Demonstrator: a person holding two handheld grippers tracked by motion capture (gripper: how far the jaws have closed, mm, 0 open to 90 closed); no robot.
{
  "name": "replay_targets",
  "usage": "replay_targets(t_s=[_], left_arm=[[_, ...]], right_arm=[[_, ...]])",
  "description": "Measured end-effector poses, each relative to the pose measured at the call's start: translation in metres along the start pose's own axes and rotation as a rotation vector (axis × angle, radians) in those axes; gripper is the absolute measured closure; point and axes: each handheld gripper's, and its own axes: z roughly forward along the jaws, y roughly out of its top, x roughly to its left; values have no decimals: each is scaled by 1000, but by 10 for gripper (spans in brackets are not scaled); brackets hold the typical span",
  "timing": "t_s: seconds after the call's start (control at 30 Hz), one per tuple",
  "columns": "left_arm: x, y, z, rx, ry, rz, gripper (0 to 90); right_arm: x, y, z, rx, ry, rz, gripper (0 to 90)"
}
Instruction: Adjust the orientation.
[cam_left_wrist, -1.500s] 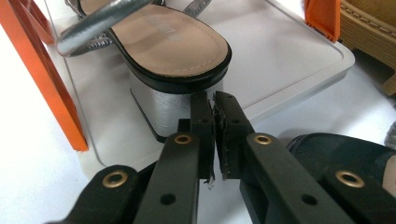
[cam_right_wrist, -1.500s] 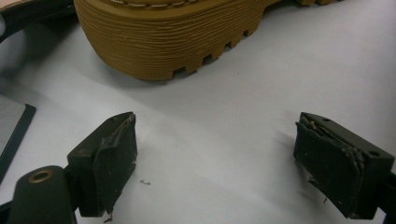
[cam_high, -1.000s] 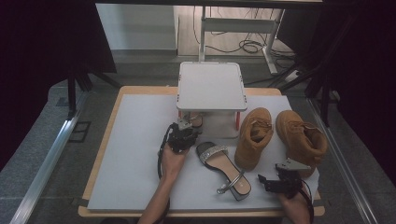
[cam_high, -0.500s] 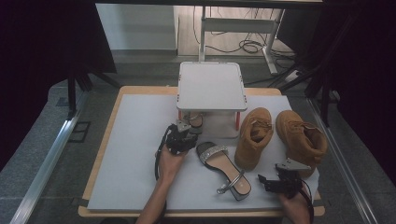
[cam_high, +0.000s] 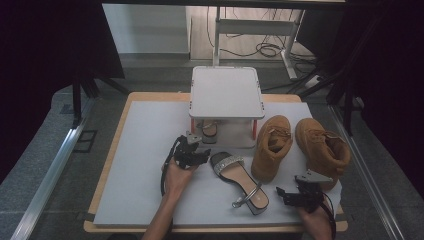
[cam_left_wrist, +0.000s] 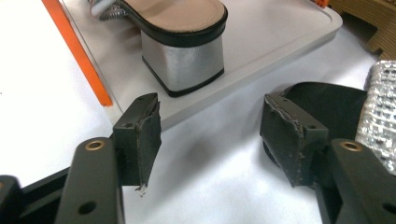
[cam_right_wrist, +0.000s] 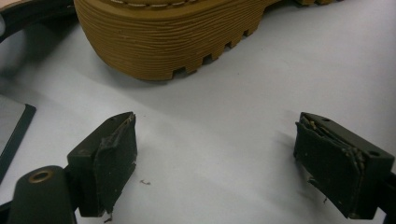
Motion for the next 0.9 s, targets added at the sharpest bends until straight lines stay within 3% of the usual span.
replay_targets(t_s=[0.17, 0.47, 0.9], left_arm=[[3, -2, -4, 0, -9, -6, 321], [4, -6, -12, 17, -24, 32, 223], [5, -14, -26, 31, -40, 46, 177]], right_arm=[[0, 0, 0, 0, 0, 0, 134], [0, 0, 0, 0, 0, 0, 134], [0, 0, 0, 0, -1, 0, 134]])
